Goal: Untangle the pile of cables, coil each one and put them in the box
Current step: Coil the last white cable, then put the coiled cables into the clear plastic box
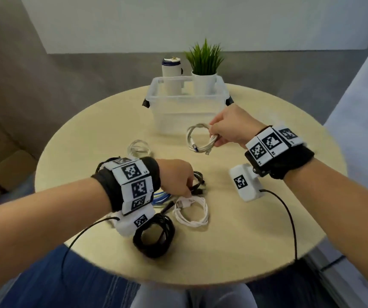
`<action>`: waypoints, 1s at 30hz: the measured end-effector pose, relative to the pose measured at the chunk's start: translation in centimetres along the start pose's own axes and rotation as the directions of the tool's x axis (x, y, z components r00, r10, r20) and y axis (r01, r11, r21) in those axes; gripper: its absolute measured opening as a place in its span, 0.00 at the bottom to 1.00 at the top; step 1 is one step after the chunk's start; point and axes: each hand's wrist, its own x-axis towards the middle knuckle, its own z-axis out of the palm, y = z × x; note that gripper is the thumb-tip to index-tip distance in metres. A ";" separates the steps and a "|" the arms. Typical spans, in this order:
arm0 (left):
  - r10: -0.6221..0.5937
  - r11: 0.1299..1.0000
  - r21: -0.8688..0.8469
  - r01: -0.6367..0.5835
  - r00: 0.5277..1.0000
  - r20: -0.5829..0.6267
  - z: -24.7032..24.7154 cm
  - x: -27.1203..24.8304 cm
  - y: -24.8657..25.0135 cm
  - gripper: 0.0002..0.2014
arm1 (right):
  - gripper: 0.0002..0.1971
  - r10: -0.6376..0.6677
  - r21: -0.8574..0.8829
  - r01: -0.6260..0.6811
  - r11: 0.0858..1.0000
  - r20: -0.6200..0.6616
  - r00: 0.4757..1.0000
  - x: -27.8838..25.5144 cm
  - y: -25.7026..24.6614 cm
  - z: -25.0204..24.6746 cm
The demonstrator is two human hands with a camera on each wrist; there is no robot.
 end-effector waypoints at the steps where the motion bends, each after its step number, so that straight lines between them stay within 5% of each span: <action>1: 0.005 1.000 -0.030 -0.004 1.000 0.018 -0.4 0.3 -0.2 0.10 | 0.06 0.014 0.018 -0.014 1.000 0.007 1.000 0.5 -0.2 -0.1; 6: -0.019 0.990 -0.136 0.028 0.998 0.065 -2.3 1.4 -1.4 0.11 | 0.11 0.070 0.115 -0.067 0.991 -0.023 0.997 3.3 -1.2 -1.0; 8: -0.043 0.940 -0.334 0.063 0.997 0.068 -2.8 1.4 -2.2 0.11 | 0.10 0.093 0.158 -0.087 0.984 -0.033 0.995 4.1 -1.6 -1.5; 13: -0.136 0.601 -0.795 0.088 0.991 0.007 -6.5 0.0 -4.7 0.05 | 0.06 0.130 0.215 -0.104 0.971 -0.109 0.986 5.5 -3.0 -2.8; 19: -0.349 0.342 -0.937 -0.071 0.916 -0.197 -12.2 -1.5 -8.3 0.07 | 0.06 0.233 0.371 -0.161 0.914 -0.157 0.960 6.9 -6.0 -3.4; 24: -0.538 0.575 -0.817 -0.041 0.733 -0.416 -16.0 0.1 -10.4 0.08 | 0.09 0.317 0.444 -0.197 0.874 -0.213 0.924 9.0 -8.2 -3.2; 30: -0.461 0.766 -0.638 0.080 0.761 -0.457 -16.8 4.0 -11.2 0.09 | 0.09 0.382 0.413 -0.233 0.880 -0.325 0.865 11.4 -8.1 -2.1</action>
